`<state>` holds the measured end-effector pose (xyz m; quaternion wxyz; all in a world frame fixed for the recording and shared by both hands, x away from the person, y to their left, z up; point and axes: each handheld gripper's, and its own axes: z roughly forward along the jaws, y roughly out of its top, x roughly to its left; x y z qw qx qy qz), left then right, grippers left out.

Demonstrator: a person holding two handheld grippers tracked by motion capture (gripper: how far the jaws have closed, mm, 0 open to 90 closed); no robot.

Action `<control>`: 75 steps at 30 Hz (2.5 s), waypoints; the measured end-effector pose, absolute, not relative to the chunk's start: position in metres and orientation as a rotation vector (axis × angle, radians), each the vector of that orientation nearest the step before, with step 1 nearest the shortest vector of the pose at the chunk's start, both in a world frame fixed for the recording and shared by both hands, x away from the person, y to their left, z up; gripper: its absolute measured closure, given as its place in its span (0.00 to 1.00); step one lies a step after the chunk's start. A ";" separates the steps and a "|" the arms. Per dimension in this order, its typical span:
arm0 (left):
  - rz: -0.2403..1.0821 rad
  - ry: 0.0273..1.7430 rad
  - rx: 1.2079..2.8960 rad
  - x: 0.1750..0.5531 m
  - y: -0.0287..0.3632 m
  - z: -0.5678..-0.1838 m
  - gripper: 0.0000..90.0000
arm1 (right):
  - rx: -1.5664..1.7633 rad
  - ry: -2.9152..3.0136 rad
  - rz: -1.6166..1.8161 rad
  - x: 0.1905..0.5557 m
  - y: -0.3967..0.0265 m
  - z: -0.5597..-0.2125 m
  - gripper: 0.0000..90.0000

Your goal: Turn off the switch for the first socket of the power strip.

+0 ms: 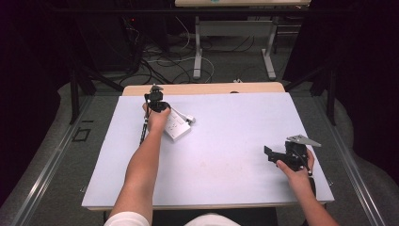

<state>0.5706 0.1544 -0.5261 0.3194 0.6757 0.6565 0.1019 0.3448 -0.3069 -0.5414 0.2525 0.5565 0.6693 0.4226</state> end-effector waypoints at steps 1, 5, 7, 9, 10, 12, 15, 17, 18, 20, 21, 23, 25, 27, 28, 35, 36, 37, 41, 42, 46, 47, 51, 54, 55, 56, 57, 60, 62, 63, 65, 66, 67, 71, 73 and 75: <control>0.266 1.726 1.775 0.571 0.155 -0.526 1.00 | 1.513 1.820 1.149 0.345 -0.307 -0.541 0.08; 0.272 1.725 1.776 0.570 0.154 -0.526 1.00 | 1.507 1.826 1.145 0.345 -0.308 -0.542 0.08; 0.278 1.726 1.774 0.570 0.154 -0.526 1.00 | 1.514 1.825 1.145 0.345 -0.307 -0.542 0.08; 0.276 1.726 1.776 0.570 0.154 -0.526 1.00 | 1.513 1.829 1.137 0.345 -0.307 -0.541 0.08; 0.275 1.728 1.776 0.570 0.154 -0.526 1.00 | 1.511 1.825 1.147 0.345 -0.307 -0.542 0.08; 0.272 1.727 1.775 0.570 0.154 -0.526 1.00 | 1.510 1.825 1.148 0.345 -0.307 -0.542 0.08; 0.276 1.730 1.774 0.570 0.153 -0.526 1.00 | 1.506 1.818 1.144 0.345 -0.307 -0.542 0.08; 0.270 1.734 1.772 0.570 0.153 -0.526 1.00 | 1.509 1.826 1.145 0.345 -0.307 -0.542 0.08; 0.268 1.731 1.783 0.570 0.153 -0.525 1.00 | 1.508 1.827 1.145 0.345 -0.307 -0.542 0.08; 0.267 1.726 1.781 0.569 0.153 -0.525 1.00 | 1.508 1.833 1.139 0.345 -0.307 -0.541 0.08; 0.269 1.732 1.779 0.569 0.152 -0.524 1.00 | 1.509 1.825 1.147 0.345 -0.307 -0.542 0.08; 0.276 1.724 1.771 0.569 0.152 -0.523 1.00 | 1.504 1.817 1.147 0.345 -0.307 -0.542 0.08; 0.280 1.725 1.766 0.568 0.152 -0.522 1.00 | 1.503 1.827 1.149 0.345 -0.307 -0.541 0.08; 0.282 1.720 1.762 0.568 0.152 -0.520 1.00 | 1.504 1.819 1.148 0.345 -0.307 -0.542 0.08; 0.284 1.719 1.760 0.567 0.153 -0.520 1.00 | 1.509 1.824 1.151 0.345 -0.307 -0.541 0.08; 0.301 1.706 1.759 0.564 0.152 -0.513 1.00 | 1.509 1.824 1.157 0.345 -0.306 -0.541 0.08; 0.306 1.698 1.764 0.563 0.152 -0.512 1.00 | 1.508 1.825 1.157 0.345 -0.306 -0.541 0.08; 0.308 1.698 1.765 0.562 0.152 -0.511 1.00 | 1.506 1.826 1.159 0.345 -0.306 -0.541 0.08; 0.316 1.680 1.769 0.560 0.149 -0.506 1.00 | 1.493 1.833 1.161 0.345 -0.306 -0.540 0.08; 0.317 1.680 1.769 0.559 0.148 -0.506 1.00 | 1.492 1.832 1.163 0.345 -0.306 -0.540 0.08; 0.320 1.671 1.778 0.557 0.147 -0.503 0.97 | 1.492 1.829 1.171 0.344 -0.307 -0.539 0.08; 0.323 1.666 1.783 0.556 0.146 -0.502 0.97 | 1.491 1.830 1.170 0.344 -0.307 -0.539 0.08; 0.317 1.647 1.791 0.552 0.144 -0.499 0.95 | 1.492 1.827 1.165 0.345 -0.309 -0.539 0.08; 0.315 1.635 1.797 0.550 0.144 -0.496 0.94 | 1.494 1.820 1.173 0.345 -0.309 -0.539 0.08; 0.313 1.634 1.791 0.549 0.144 -0.494 0.93 | 1.502 1.820 1.173 0.344 -0.308 -0.538 0.08; 0.313 1.631 1.788 0.548 0.144 -0.493 0.92 | 1.498 1.823 1.173 0.344 -0.308 -0.539 0.08; 0.317 1.624 1.790 0.547 0.144 -0.492 0.92 | 1.503 1.829 1.163 0.344 -0.308 -0.538 0.08; 0.314 1.613 1.799 0.546 0.146 -0.488 0.90 | 1.506 1.825 1.173 0.344 -0.309 -0.539 0.08; 0.319 1.619 1.798 0.544 0.148 -0.486 0.88 | 1.493 1.814 1.172 0.345 -0.310 -0.540 0.08; 0.320 1.622 1.784 0.544 0.148 -0.485 0.88 | 1.495 1.825 1.177 0.344 -0.311 -0.539 0.08; 0.329 1.620 1.788 0.543 0.151 -0.483 0.86 | 1.496 1.820 1.179 0.344 -0.311 -0.539 0.08; 0.330 1.619 1.785 0.543 0.152 -0.482 0.84 | 1.494 1.819 1.182 0.344 -0.311 -0.539 0.08; 0.328 1.615 1.783 0.542 0.153 -0.480 0.83 | 1.494 1.829 1.183 0.343 -0.311 -0.539 0.08; 0.326 1.610 1.788 0.539 0.155 -0.476 0.77 | 1.473 1.845 1.190 0.344 -0.310 -0.538 0.08; 0.329 1.613 1.783 0.538 0.155 -0.475 0.75 | 1.477 1.846 1.193 0.344 -0.308 -0.538 0.08; 0.326 1.605 1.787 0.537 0.155 -0.474 0.73 | 1.474 1.837 1.193 0.344 -0.307 -0.539 0.08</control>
